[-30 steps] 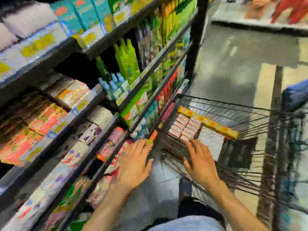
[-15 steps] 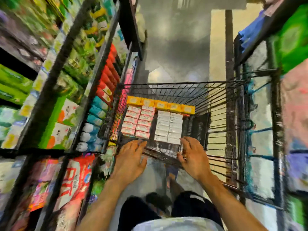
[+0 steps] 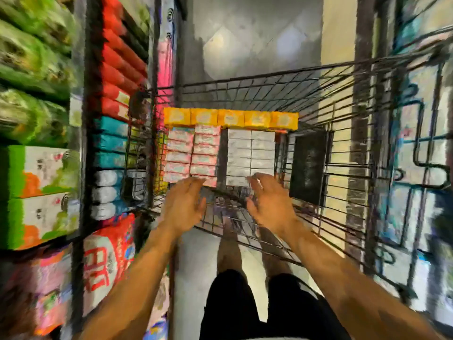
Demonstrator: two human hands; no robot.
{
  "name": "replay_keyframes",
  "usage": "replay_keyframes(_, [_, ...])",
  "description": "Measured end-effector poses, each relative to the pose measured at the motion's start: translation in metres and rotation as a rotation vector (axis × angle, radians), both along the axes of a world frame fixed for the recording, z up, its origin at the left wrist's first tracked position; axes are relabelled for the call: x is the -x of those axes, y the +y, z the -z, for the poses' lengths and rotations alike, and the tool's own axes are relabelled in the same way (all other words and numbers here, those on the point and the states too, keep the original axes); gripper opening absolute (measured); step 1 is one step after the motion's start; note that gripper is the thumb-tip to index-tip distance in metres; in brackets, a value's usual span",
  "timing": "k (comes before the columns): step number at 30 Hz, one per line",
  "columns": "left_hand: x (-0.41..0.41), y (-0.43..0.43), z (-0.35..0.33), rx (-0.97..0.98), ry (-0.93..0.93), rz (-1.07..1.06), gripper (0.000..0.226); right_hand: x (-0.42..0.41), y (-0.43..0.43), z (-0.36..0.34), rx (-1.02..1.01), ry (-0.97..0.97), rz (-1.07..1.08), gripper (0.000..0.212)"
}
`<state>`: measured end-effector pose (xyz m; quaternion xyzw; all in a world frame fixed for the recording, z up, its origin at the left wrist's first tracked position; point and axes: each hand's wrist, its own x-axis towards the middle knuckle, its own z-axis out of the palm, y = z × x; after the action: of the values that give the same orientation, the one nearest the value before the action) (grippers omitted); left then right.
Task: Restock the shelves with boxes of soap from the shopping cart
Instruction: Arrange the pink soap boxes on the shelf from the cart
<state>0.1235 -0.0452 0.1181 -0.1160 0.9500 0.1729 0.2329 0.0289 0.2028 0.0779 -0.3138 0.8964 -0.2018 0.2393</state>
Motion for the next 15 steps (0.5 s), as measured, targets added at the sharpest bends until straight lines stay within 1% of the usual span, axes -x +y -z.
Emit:
replay_keyframes(2, [0.001, -0.020, 0.018, -0.006, -0.034, -0.012, 0.056, -0.002, -0.021, 0.019, 0.002, -0.015, -0.007, 0.060])
replay_keyframes(7, [-0.001, -0.069, 0.073, -0.005, -0.103, 0.010, 0.055, -0.006, -0.071, 0.074, 0.041, -0.137, -0.035, 0.054])
replay_keyframes(11, [-0.004, -0.106, 0.114, 0.025, -0.160, 0.100, 0.060, -0.012, -0.107, 0.123, 0.051, -0.184, -0.090, 0.059])
replay_keyframes(13, [-0.002, -0.119, 0.125, 0.036, -0.154, 0.136, 0.061, -0.016, -0.121, 0.142, 0.055, -0.173, -0.099, 0.061])
replay_keyframes(15, [0.002, -0.128, 0.130, 0.070, -0.130, 0.208, 0.060, -0.022, -0.130, 0.156, 0.066, -0.107, -0.121, 0.060])
